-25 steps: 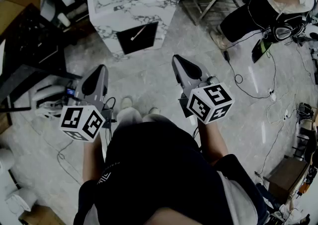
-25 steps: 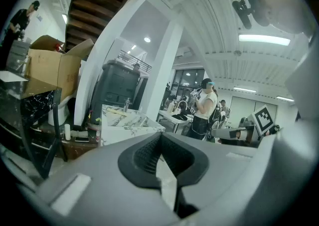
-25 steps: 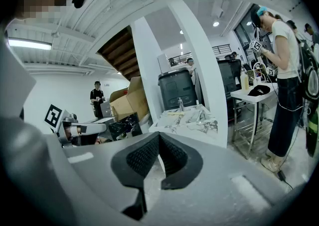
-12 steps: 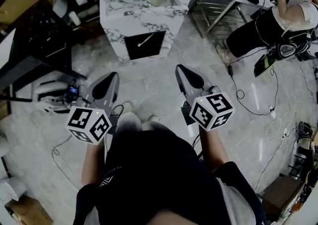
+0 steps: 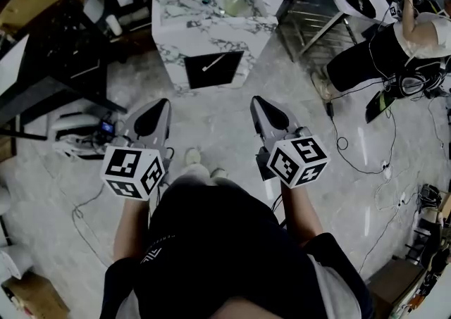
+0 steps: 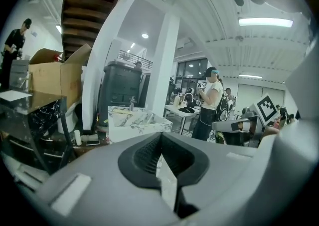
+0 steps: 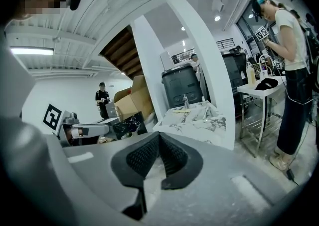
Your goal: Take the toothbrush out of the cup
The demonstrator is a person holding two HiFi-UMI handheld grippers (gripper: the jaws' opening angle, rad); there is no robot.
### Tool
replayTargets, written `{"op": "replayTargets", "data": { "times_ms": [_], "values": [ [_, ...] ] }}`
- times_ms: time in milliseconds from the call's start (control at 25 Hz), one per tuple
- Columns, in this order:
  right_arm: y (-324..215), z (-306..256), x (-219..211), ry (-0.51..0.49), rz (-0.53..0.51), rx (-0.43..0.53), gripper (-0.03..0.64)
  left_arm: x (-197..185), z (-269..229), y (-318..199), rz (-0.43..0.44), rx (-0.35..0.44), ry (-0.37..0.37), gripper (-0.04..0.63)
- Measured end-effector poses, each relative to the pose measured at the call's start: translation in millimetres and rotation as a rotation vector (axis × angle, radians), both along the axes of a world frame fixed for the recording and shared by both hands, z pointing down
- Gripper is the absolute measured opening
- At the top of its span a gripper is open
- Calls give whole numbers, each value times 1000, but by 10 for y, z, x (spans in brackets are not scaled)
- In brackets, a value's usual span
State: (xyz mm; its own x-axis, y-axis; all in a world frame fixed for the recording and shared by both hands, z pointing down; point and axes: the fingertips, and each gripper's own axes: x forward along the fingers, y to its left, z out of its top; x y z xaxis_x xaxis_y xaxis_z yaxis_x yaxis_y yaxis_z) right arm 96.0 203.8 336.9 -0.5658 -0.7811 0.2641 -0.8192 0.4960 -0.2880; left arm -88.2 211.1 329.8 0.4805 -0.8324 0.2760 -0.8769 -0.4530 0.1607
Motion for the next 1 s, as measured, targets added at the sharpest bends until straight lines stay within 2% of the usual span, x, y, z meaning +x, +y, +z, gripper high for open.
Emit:
{"op": "replayTargets", "data": {
  "times_ms": [400, 640, 720, 1000],
  "values": [
    [-465, -33, -148, 6, 22, -17, 5, -16, -77, -523, 45, 28, -51, 52],
    [-751, -29, -322, 28, 28, -15, 6, -251, 10, -734, 29, 1, -20, 93],
    [-840, -22, -395, 39, 24, -16, 52, -344, 38, -806, 18, -5, -3, 97],
    [-1091, -13, -581, 48, 44, -14, 104, -587, 70, -991, 10, 5, 31, 95]
  ]
}}
